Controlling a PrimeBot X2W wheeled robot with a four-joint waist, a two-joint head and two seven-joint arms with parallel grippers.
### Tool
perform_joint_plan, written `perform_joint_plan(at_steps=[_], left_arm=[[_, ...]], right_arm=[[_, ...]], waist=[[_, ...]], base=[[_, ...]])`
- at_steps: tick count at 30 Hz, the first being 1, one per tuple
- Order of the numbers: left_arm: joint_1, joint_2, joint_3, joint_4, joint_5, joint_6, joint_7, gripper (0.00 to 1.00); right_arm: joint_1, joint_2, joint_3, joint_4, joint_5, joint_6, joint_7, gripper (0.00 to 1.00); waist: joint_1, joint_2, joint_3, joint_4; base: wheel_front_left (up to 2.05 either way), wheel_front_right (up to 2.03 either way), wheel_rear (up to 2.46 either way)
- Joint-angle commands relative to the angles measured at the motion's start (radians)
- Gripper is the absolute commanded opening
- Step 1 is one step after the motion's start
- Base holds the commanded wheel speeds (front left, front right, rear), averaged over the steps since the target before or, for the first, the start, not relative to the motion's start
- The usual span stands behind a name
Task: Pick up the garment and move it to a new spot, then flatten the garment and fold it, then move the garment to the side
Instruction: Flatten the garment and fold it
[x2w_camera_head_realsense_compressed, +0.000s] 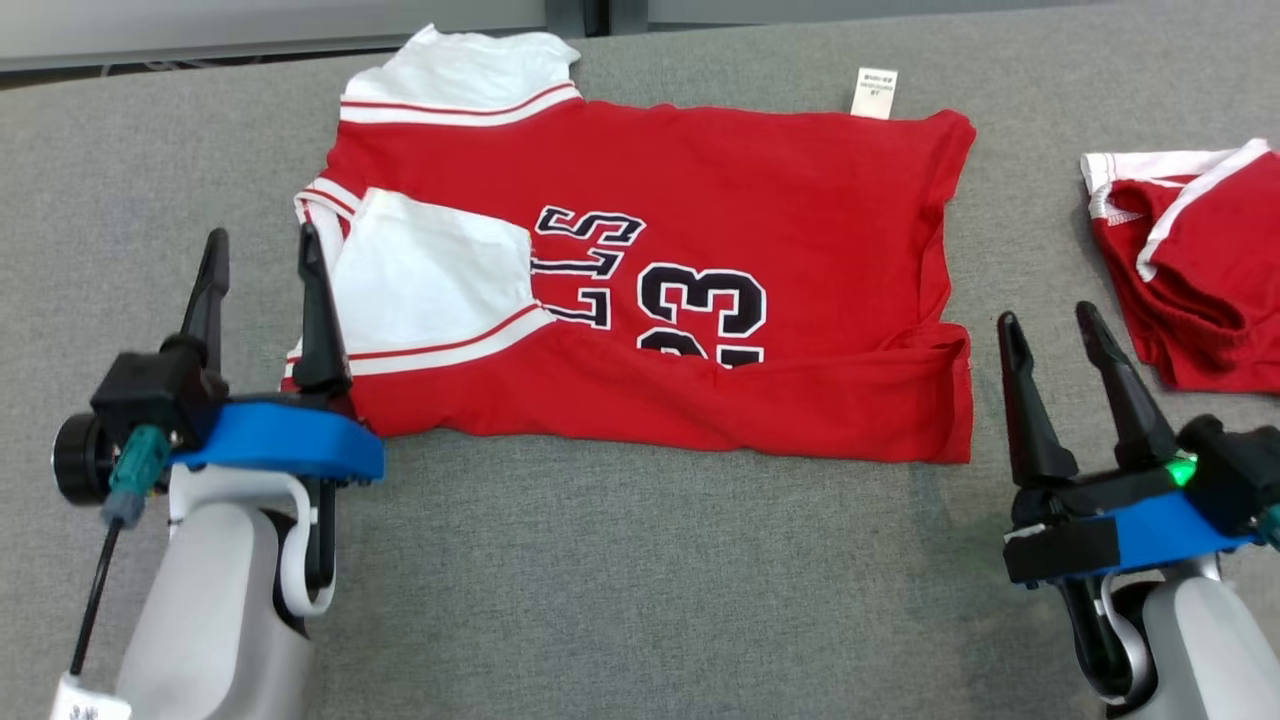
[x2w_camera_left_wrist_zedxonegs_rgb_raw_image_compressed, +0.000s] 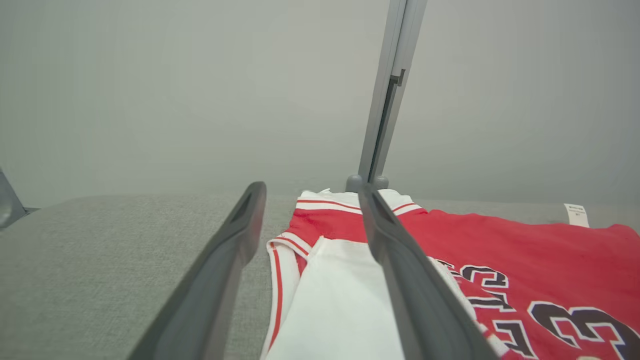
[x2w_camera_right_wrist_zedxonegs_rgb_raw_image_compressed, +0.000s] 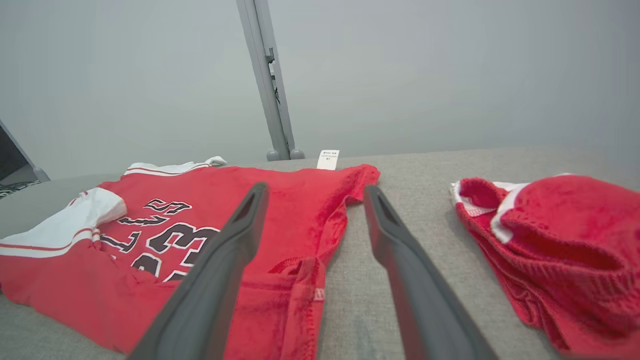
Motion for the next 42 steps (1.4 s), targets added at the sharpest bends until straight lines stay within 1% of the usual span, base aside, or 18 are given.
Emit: perform_joint_plan(at_steps=[1,7,12,17,24,27,30,36,42], left_arm=[[0.02,0.005,0.003,-0.018,0.01,0.011,-0.013,1.0],[0.158,0.012,0.001,-0.129,0.035,0.046,-0.032,1.0],[0.265,0.027,0.005,-0.189,0.032,0.07,0.007,1.0],[0.327,0.033,0.0,-0.224,0.022,0.073,0.039,1.0],[0.338,0.045,-0.004,-0.247,0.014,0.072,0.065,1.0],[0.325,0.047,-0.007,-0.235,0.001,0.062,0.08,1.0],[0.313,0.05,-0.019,-0.196,-0.018,0.041,0.123,1.0],[0.256,0.065,-0.019,-0.053,-0.082,-0.015,0.215,1.0],[0.158,0.074,-0.017,0.07,-0.132,-0.07,0.256,1.0]], right_arm=[[0.019,-0.001,-0.009,-0.016,-0.014,0.0,-0.011,1.0],[0.105,0.031,-0.058,-0.087,-0.073,0.0,-0.027,1.0],[0.158,0.047,-0.063,-0.109,-0.081,0.0,-0.004,1.0],[0.184,0.06,-0.068,-0.121,-0.08,0.0,0.015,1.0],[0.185,0.054,-0.068,-0.125,-0.072,0.0,0.036,1.0],[0.185,0.053,-0.068,-0.117,-0.067,0.0,0.049,1.0],[0.192,0.054,-0.064,-0.083,-0.062,0.0,0.079,1.0],[0.155,0.056,-0.032,0.026,-0.049,0.0,0.104,1.0],[0.074,0.047,0.015,0.139,-0.029,0.0,0.107,1.0]], waist=[[0.0001,-0.0001,-0.009,-0.004],[0.0001,-0.0001,-0.055,-0.008],[0.0001,-0.0001,-0.09,-0.013],[0.0001,-0.0001,-0.113,-0.005],[0.0001,-0.0001,-0.121,-0.002],[0.0001,-0.0001,-0.117,0.001],[0.0001,-0.0001,-0.103,0.004],[0.0001,-0.0001,-0.057,0.012],[0.0001,-0.0001,-0.016,0.015]], base=[[0.0,0.0,0.0],[0.0,0.0,0.0],[0.0,0.0,0.0],[0.0,0.0,0.0],[0.0,0.0,0.0],[0.0,0.0,0.0],[0.0,0.0,0.0],[0.0,0.0,0.0],[0.0,0.0,0.0]])
